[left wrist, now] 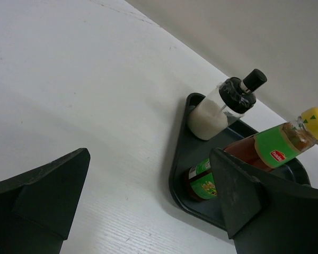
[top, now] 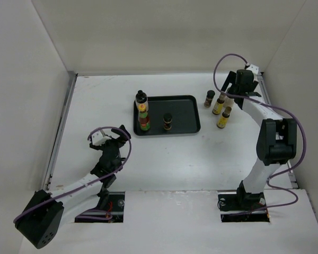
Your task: Organize the condiment bottles
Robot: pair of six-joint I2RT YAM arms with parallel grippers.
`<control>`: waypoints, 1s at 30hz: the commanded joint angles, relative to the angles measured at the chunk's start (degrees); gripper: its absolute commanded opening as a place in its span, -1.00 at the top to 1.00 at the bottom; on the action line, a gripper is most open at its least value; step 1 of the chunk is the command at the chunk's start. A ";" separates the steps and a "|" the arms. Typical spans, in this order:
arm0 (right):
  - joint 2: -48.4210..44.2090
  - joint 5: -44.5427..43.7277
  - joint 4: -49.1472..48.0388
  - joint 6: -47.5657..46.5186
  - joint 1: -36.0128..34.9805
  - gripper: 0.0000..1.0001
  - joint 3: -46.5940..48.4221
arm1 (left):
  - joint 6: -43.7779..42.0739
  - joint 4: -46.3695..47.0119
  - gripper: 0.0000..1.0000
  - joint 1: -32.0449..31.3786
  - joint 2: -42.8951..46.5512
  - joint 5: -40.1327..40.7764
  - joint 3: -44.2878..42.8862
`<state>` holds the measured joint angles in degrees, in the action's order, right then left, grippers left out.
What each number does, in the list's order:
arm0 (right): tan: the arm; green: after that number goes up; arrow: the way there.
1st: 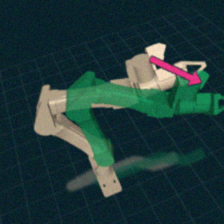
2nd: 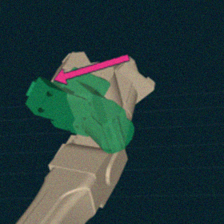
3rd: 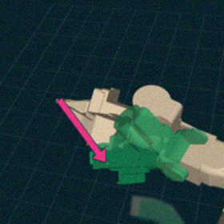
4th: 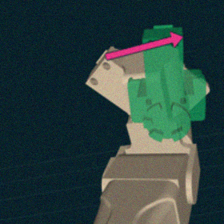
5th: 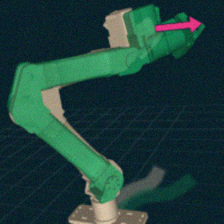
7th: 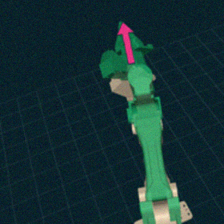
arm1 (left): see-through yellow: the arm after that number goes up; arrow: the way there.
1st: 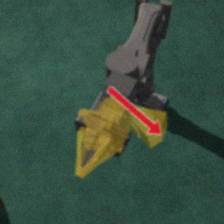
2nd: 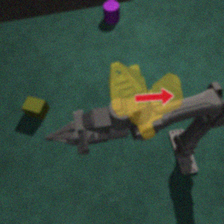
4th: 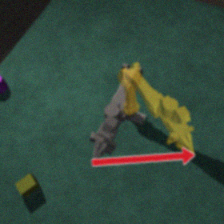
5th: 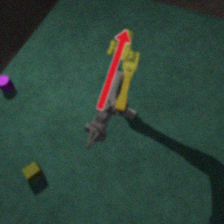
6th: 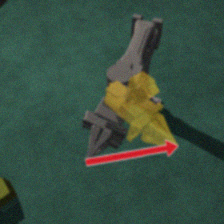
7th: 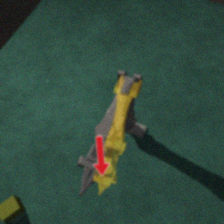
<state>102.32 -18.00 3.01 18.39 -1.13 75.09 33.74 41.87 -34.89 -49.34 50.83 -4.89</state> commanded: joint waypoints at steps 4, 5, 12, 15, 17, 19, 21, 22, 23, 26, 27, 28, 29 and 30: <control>3.58 4.64 -1.42 2.96 1.17 -0.96 5.42 | 0.98 3.22 -1.00 0.49 -0.41 -1.52 -0.74; 3.85 4.55 -1.42 3.23 1.35 -0.96 5.42 | 0.98 3.22 -1.00 0.66 -0.40 -1.52 -0.74; 5.07 4.64 -1.87 4.28 2.57 -0.95 5.50 | 1.16 3.39 -1.00 0.84 -1.46 -2.14 -1.09; 6.92 5.43 -0.11 4.28 2.84 -0.89 6.74 | 1.24 3.84 -1.00 0.84 -1.64 -2.49 -1.00; 7.27 5.34 -0.10 4.37 2.84 -0.83 6.47 | 1.24 3.84 -1.00 0.84 -1.37 -2.66 -0.92; 7.71 5.43 -0.10 4.81 3.02 -0.72 6.47 | 1.24 3.84 -1.00 1.01 -1.55 -2.66 -0.92; 8.07 5.52 0.24 4.99 3.19 -0.60 7.35 | 1.24 3.84 -1.00 1.01 -1.29 -2.75 -0.83; 7.89 5.43 0.16 4.99 3.28 -0.48 7.44 | 1.24 3.84 -1.00 1.01 -1.11 -2.75 -0.83; 7.37 5.26 -0.19 5.07 3.45 -0.35 7.44 | 1.24 3.84 -1.00 1.01 -1.11 -2.75 -0.83; 4.13 3.94 -2.64 6.04 3.72 -0.16 6.83 | 1.24 3.84 -1.00 1.28 -1.20 -2.75 -0.83; 2.46 3.24 -4.05 6.13 3.72 -0.15 6.30 | 1.24 3.84 -1.00 1.28 -0.76 -2.75 -0.65; 0.53 2.36 -5.45 5.87 3.55 -0.14 5.69 | 1.24 3.84 -1.00 1.28 -0.41 -2.75 -0.57; -1.49 1.22 -6.68 5.52 3.46 -0.14 5.25 | 1.24 3.84 -1.00 1.37 -0.32 -2.75 -0.56; -3.60 0.17 -7.91 5.25 3.46 -0.14 4.81 | 1.24 3.84 -1.00 1.45 -0.23 -2.75 -0.56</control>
<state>108.27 -14.59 3.05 23.20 2.28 79.31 34.35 42.30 -33.91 -50.63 48.58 -4.89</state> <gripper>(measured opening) 0.707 0.997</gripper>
